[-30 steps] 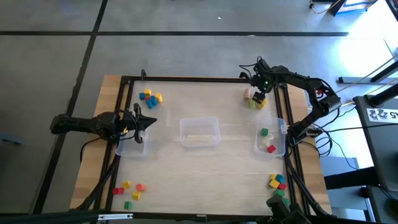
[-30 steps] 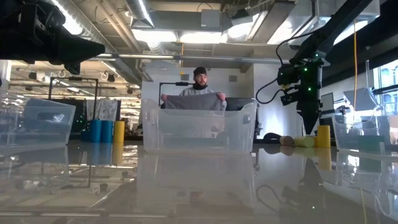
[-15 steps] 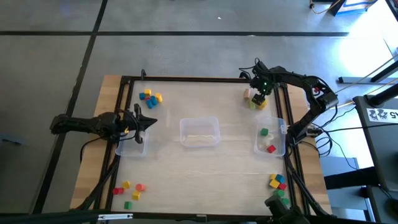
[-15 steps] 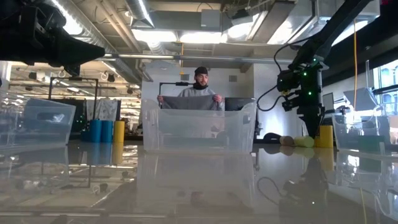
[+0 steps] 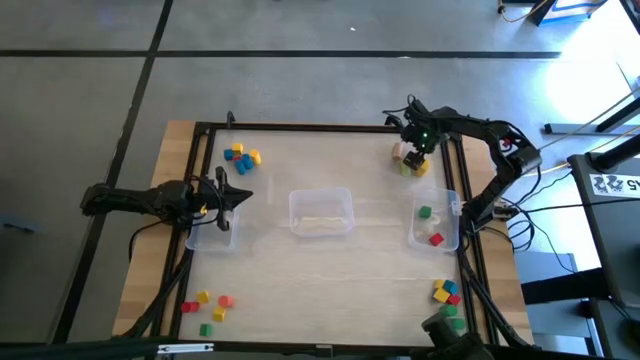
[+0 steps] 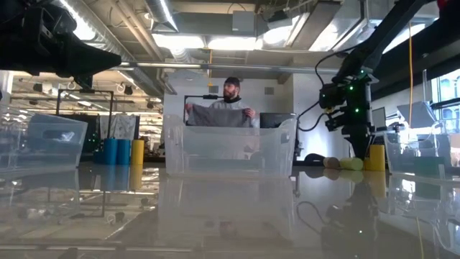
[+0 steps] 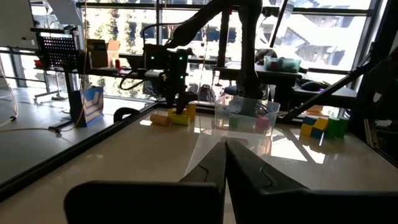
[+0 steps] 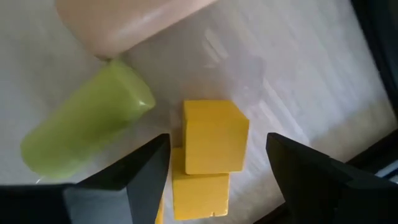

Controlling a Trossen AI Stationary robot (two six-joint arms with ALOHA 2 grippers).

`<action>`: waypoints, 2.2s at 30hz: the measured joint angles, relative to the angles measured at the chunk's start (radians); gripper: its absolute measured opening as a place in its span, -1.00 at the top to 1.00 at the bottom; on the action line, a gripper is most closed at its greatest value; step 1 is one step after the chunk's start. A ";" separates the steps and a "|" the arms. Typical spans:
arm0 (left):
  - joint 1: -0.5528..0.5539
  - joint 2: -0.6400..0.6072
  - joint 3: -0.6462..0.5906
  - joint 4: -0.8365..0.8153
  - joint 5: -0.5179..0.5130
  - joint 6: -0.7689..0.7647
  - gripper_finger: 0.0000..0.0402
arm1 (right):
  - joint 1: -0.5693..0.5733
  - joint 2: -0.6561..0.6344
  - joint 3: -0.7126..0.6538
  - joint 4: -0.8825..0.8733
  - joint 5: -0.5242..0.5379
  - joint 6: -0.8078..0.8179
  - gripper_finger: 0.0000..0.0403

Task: Sort blocks by size
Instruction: Put the yellow cube block into the right transparent bin

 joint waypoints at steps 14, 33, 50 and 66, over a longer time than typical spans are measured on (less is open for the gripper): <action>0.000 0.000 0.000 -0.001 0.000 -0.012 0.97 | -0.001 0.014 0.000 0.029 0.022 -0.006 0.11; 0.000 0.000 0.000 -0.001 0.000 -0.013 0.97 | 0.000 -0.172 0.000 -0.062 0.013 -0.074 0.31; 0.000 0.000 0.000 -0.001 0.000 -0.012 0.97 | 0.065 -0.468 0.000 -0.277 -0.059 -0.042 0.30; 0.000 0.000 0.000 -0.001 0.000 -0.012 0.97 | 0.368 -0.502 0.000 -0.460 -0.066 0.142 0.30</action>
